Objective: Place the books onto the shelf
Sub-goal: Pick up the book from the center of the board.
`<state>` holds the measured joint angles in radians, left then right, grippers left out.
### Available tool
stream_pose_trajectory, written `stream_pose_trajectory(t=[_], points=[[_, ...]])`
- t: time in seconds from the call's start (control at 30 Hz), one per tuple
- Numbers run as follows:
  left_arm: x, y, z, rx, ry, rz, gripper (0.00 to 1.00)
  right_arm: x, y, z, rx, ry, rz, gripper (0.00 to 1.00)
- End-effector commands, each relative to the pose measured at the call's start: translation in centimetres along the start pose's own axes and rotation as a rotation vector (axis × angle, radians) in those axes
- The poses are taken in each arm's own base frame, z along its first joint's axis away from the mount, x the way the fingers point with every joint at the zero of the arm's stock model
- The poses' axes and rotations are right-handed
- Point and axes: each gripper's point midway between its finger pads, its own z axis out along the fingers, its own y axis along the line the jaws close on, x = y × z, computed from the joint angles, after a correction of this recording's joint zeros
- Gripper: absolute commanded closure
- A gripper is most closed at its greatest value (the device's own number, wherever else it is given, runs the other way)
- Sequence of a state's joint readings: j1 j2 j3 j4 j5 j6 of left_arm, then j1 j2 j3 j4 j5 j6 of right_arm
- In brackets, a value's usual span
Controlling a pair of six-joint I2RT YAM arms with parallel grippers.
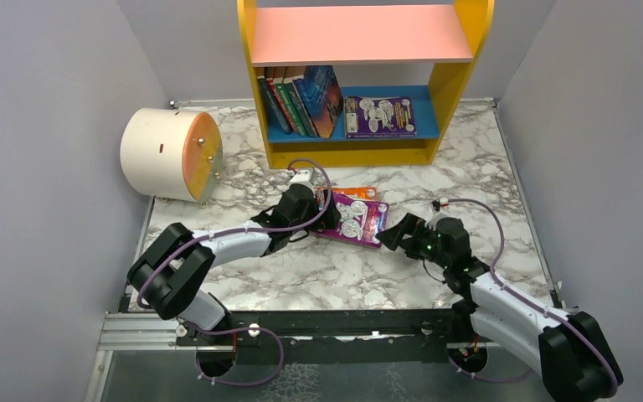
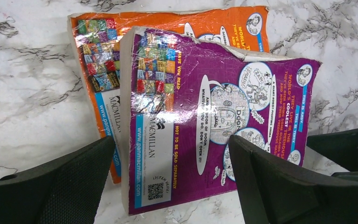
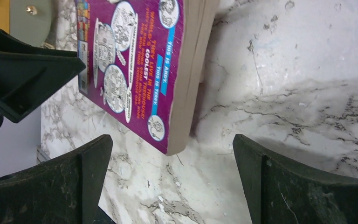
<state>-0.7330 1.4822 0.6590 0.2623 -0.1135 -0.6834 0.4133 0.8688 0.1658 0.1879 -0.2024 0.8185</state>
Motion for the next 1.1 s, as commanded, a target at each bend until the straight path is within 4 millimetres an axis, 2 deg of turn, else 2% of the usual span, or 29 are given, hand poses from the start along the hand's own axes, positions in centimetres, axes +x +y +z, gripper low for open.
stream_pose_trajectory(t=[0.0, 0.3, 0.73, 0.9, 1.07], points=[[-1.4, -2.0, 0.5, 0.067, -0.021, -0.026, 0.13, 0.1, 0.9, 0.2, -0.063, -0.014, 0.029, 0.00], [-0.6, -3.6, 1.5, 0.108, 0.019, -0.043, 0.13, 2.5, 0.3, 0.8, -0.105, 0.050, 0.106, 0.00], [1.1, -5.1, 2.7, 0.134, 0.067, -0.052, 0.14, 3.4, -0.1, 1.2, -0.135, 0.045, 0.213, 0.04], [2.0, -5.2, 2.9, 0.140, 0.088, -0.060, 0.14, 3.1, 0.5, 0.9, -0.191, 0.001, 0.264, 0.13], [2.2, -5.6, 2.8, 0.156, 0.089, -0.072, 0.14, 1.8, 1.9, 0.3, -0.265, -0.051, 0.305, 0.27]])
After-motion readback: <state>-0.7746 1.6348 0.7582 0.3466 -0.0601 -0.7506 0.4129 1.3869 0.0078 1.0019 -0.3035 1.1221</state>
